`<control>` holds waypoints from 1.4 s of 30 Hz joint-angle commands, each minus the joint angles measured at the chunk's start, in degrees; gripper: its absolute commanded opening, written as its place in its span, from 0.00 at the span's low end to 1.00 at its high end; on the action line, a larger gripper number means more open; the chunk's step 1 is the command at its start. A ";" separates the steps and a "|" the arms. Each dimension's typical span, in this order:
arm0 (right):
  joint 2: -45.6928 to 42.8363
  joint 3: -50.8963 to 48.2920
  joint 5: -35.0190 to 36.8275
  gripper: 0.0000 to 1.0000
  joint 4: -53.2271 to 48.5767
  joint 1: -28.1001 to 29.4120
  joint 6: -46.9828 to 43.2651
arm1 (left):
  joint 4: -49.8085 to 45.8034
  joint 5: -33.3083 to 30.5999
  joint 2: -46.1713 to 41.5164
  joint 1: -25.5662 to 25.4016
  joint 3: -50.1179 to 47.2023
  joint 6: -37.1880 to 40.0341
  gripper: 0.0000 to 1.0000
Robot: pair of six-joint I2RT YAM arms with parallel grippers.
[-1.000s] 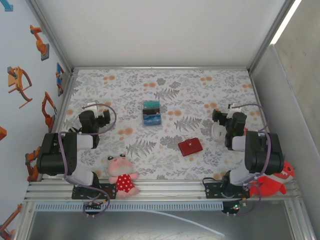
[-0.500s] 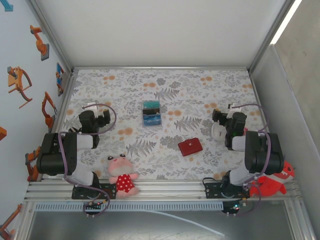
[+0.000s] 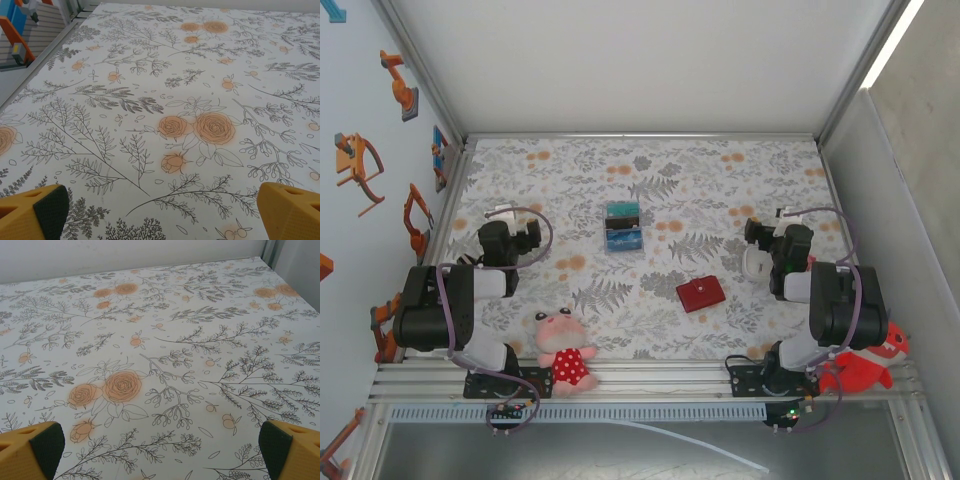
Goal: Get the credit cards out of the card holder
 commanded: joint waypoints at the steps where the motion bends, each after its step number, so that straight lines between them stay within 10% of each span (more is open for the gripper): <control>1: 0.15 0.25 -0.12 0.99 0.35 -0.02 0.14 | -1.85 0.43 -1.87 0.34 1.30 -0.29 0.97; 13: -5.07 0.80 2.05 0.99 -4.91 0.06 0.52 | -11.24 -4.69 -13.69 -1.17 1.77 -0.35 0.97; 24: -22.82 11.71 7.57 1.00 -36.72 0.85 4.05 | -24.26 -8.42 -29.48 -3.34 2.97 -5.92 0.97; 42: -34.30 25.69 30.26 1.00 -85.47 26.24 28.54 | -42.57 -5.43 -44.47 -6.39 3.50 -20.87 0.97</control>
